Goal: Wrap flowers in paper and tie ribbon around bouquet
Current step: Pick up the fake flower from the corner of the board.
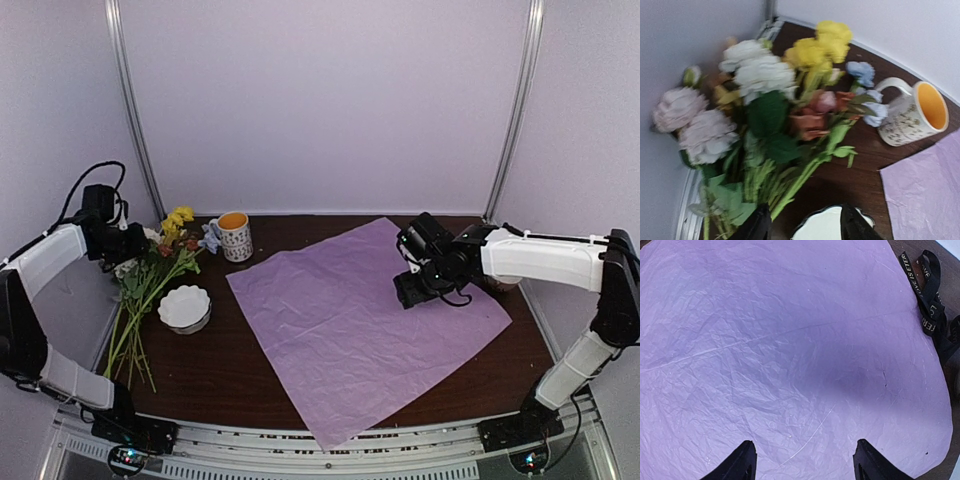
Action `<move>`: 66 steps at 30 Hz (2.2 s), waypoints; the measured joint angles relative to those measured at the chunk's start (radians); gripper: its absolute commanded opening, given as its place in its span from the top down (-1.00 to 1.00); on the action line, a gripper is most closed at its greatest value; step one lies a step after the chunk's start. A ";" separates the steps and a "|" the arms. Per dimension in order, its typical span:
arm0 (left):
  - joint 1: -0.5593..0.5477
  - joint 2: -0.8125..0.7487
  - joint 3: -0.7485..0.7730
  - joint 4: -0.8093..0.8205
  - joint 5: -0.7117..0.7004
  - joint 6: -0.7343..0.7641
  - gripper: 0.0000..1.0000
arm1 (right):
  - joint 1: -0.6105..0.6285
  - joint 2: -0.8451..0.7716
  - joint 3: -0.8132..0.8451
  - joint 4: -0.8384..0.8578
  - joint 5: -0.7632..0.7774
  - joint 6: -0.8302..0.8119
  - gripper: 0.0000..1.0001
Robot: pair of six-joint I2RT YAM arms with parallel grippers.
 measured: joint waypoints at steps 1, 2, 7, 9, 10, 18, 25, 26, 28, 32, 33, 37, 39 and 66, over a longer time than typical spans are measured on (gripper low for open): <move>0.047 -0.004 0.000 -0.031 -0.005 -0.002 0.15 | 0.000 -0.003 0.000 0.000 -0.001 -0.003 -0.36; 0.092 -0.005 0.000 -0.067 -0.018 -0.002 0.27 | 0.000 -0.004 0.000 -0.002 -0.002 -0.005 -0.36; 0.200 0.027 0.000 -0.195 -0.055 0.026 0.66 | 0.000 -0.002 0.003 -0.006 -0.002 -0.029 -0.36; 0.235 0.054 0.000 -0.223 -0.058 0.035 0.75 | 0.000 0.010 0.016 -0.010 0.000 -0.040 -0.36; 0.255 0.070 0.002 -0.236 -0.060 0.040 0.80 | 0.000 0.021 0.026 -0.011 0.002 -0.049 -0.36; 0.186 0.043 -0.037 -0.251 -0.034 0.071 0.42 | 0.000 0.090 0.061 -0.023 0.017 -0.086 -0.36; 0.100 0.113 -0.035 -0.261 -0.031 0.109 0.74 | 0.000 0.116 0.104 -0.049 0.017 -0.101 -0.36; 0.103 0.150 -0.029 -0.266 -0.031 0.113 0.75 | 0.000 0.116 0.109 -0.050 0.018 -0.104 -0.37; 0.105 0.197 -0.022 -0.276 -0.034 0.114 0.74 | 0.000 0.116 0.116 -0.052 0.020 -0.105 -0.37; 0.105 0.219 -0.021 -0.289 -0.058 0.114 0.71 | 0.000 0.116 0.116 -0.062 0.021 -0.105 -0.37; 0.105 0.218 -0.019 -0.289 -0.069 0.114 0.71 | 0.000 0.116 0.116 -0.064 0.021 -0.105 -0.37; 0.111 0.220 -0.018 -0.289 -0.101 0.118 0.72 | 0.000 0.119 0.121 -0.082 0.021 -0.105 -0.37; 0.113 0.225 -0.016 -0.289 -0.113 0.122 0.71 | 0.000 0.124 0.133 -0.090 0.021 -0.108 -0.37; 0.119 0.297 0.031 -0.285 -0.121 0.162 1.00 | 0.000 0.127 0.151 -0.109 0.028 -0.112 -0.38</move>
